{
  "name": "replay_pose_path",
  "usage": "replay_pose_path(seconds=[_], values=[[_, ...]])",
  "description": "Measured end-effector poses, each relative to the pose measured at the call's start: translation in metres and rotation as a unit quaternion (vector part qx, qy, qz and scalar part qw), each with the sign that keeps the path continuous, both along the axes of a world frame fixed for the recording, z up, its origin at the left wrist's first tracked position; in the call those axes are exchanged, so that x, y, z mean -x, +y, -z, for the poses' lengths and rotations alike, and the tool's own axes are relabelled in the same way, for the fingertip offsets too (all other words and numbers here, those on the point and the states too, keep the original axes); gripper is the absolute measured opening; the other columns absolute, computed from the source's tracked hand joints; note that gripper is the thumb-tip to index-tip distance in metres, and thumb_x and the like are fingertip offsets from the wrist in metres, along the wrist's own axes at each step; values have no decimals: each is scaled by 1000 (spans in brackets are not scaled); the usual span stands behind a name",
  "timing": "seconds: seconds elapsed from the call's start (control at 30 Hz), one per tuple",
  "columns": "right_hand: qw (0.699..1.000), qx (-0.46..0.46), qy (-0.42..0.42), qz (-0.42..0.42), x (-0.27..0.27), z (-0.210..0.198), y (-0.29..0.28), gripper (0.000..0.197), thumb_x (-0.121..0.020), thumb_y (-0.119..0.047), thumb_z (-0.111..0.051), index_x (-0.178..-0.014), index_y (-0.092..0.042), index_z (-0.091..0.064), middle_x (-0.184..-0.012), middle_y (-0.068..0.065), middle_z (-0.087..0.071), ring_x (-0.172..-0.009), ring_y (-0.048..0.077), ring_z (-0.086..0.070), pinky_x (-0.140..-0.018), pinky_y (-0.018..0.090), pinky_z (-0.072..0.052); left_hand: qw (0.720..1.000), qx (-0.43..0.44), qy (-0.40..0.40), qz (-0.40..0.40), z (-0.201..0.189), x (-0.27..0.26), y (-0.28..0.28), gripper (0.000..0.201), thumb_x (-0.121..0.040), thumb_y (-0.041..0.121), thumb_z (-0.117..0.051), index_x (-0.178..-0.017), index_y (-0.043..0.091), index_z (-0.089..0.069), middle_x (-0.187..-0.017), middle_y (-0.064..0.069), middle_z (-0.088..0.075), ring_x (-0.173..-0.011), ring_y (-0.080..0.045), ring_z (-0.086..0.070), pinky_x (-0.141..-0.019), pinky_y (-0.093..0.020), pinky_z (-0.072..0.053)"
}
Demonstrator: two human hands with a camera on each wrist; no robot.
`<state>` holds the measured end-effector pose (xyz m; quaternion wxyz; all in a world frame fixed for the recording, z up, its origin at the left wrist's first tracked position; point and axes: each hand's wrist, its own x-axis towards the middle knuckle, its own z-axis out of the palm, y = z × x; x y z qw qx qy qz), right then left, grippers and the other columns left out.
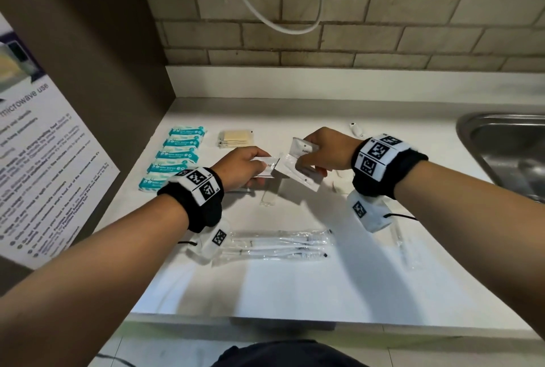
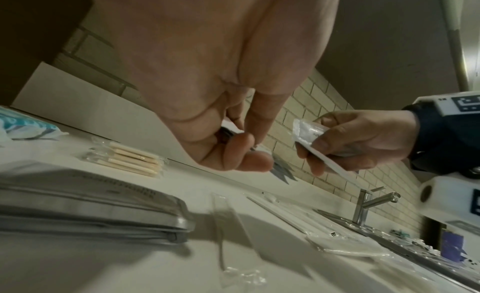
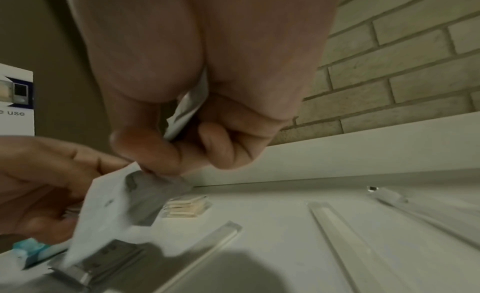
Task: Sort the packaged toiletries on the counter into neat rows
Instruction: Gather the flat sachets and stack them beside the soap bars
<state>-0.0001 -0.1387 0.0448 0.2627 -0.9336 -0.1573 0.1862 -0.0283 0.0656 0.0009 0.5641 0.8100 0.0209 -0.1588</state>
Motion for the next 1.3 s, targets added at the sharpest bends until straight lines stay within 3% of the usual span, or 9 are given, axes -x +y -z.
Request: replay_pose_path(seconds=[0.1, 0.2, 0.33, 0.43, 0.57, 0.7, 0.9, 1.0, 1.3], values=[[1000, -12, -8, -2, 0, -3, 3, 23, -84, -19, -67, -65, -18, -54, -38, -9, -55, -35, 1, -44, -42, 15, -36, 999, 29, 16, 7, 1, 1, -4, 25, -98, 1, -43, -96, 17, -62, -78, -2, -61, -66, -12, -61, -64, -27, -57], [1000, -21, -20, -4, 0, -6, 8, 19, -83, -19, -68, -74, -4, -60, -59, 3, -58, -54, 15, -49, -54, 23, -39, 999, 40, 25, -16, -5, 4, -8, 30, -98, -1, -37, -93, 17, -61, -56, 3, -54, -47, -5, -59, -62, -29, -57], [999, -13, -37, -16, 2, -9, 20, 11, -81, -15, -60, -72, -9, -58, -63, 6, -53, -56, 18, -42, -55, 26, -35, 998, 55, 13, -16, -11, 8, -12, 25, -95, 7, -36, -94, 10, -60, -77, -21, -57, -66, -34, -59, -78, -59, -51], [999, -6, -41, -18, 2, -7, 28, 19, -75, -16, -62, -60, -13, -52, -57, 4, -50, -52, 17, -39, -53, 27, -35, 998, 60, 21, 10, -16, 10, -14, 33, -91, 28, -47, -100, -1, -58, -74, -23, -57, -57, -32, -57, -62, -47, -46], [999, -14, -40, -22, 4, -2, 34, 12, -76, -16, -66, -70, -9, -58, -63, 5, -53, -57, 18, -42, -57, 30, -36, 999, 43, 19, 23, -13, 9, -18, 27, -96, 4, -39, -118, 2, -55, -75, -12, -47, -50, -9, -63, -61, -37, -41], [996, -56, -63, -10, 6, -1, 33, 26, -83, -19, -65, -99, -9, -47, -73, 0, -56, -62, 17, -51, -55, 28, -41, 999, 21, 29, 29, -11, 6, -14, 28, -96, -3, -35, -104, 14, -57, -80, -15, -59, -53, -15, -58, -58, -32, -41], [994, -98, -37, -36, 5, -7, 22, 5, -86, -12, -63, -91, -11, -62, -70, 0, -62, -53, 15, -54, -51, 24, -44, 999, 48, 7, -3, -11, 2, -3, 30, -97, -3, -34, -112, 10, -57, -94, -14, -64, -60, -12, -70, -46, -29, -51], [992, -115, -39, -31, 1, -4, 19, 5, -85, -15, -68, -89, -15, -65, -75, 2, -66, -62, 14, -54, -62, 26, -45, 999, 52, -1, -3, -14, 0, -3, 29, -97, -3, -34, -109, 11, -57, -97, -11, -64, -58, -12, -69, -39, -26, -51], [984, -177, -17, 2, -7, -8, 21, 49, -83, -5, -71, -127, -15, -53, -99, 8, -55, -74, 23, -58, -66, 30, -53, 999, 31, 15, -8, -2, -2, -4, 34, -97, -2, -34, -118, 11, -57, -81, -10, -62, -69, -20, -69, -61, -39, -55]])
